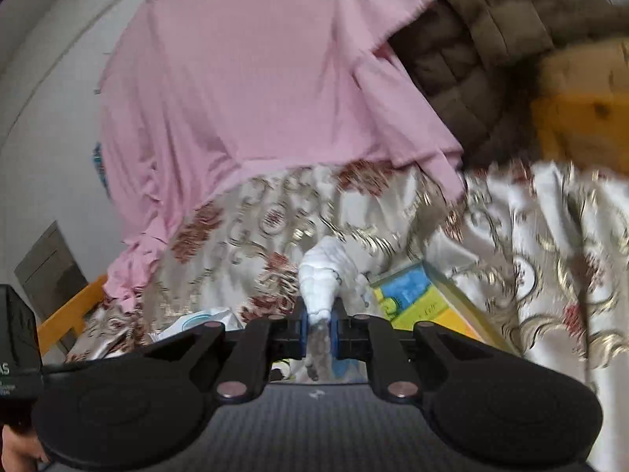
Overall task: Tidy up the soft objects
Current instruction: 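Carry the tissue pack and muslin cloth into the parrot tray and release both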
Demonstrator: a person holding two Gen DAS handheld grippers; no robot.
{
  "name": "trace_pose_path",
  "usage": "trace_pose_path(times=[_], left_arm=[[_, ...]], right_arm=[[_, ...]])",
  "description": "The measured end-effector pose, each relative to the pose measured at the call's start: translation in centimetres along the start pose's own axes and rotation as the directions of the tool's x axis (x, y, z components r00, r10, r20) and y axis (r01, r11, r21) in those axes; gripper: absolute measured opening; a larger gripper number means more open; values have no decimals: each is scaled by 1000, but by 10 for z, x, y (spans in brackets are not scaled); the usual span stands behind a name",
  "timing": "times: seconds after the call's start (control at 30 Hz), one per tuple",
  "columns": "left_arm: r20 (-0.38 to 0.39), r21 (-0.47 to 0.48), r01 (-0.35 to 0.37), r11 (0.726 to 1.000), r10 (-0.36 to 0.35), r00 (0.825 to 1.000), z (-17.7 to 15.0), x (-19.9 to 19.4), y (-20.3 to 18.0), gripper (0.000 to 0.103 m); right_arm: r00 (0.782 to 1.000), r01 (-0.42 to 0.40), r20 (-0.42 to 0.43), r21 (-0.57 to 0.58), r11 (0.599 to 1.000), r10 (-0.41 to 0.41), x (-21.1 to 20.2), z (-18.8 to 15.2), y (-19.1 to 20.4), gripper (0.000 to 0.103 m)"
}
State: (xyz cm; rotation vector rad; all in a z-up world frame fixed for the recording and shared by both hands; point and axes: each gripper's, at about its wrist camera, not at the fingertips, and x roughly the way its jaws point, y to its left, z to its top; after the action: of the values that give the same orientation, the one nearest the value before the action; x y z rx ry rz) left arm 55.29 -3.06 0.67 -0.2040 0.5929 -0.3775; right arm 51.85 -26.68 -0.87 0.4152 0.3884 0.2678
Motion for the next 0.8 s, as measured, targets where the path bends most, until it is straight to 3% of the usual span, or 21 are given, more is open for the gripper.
trace_pose_path(times=[0.4,0.8], left_arm=[[-175,12,-30,999,31,984,-13,76,11,51],[-173,46,-70,997,77,982,-19,69,9,51]], right_arm=[[991,93,-109,91,991,-83,50,-10,-36,12],[981,86,-181,59,995,-74,56,-24,-26,20]])
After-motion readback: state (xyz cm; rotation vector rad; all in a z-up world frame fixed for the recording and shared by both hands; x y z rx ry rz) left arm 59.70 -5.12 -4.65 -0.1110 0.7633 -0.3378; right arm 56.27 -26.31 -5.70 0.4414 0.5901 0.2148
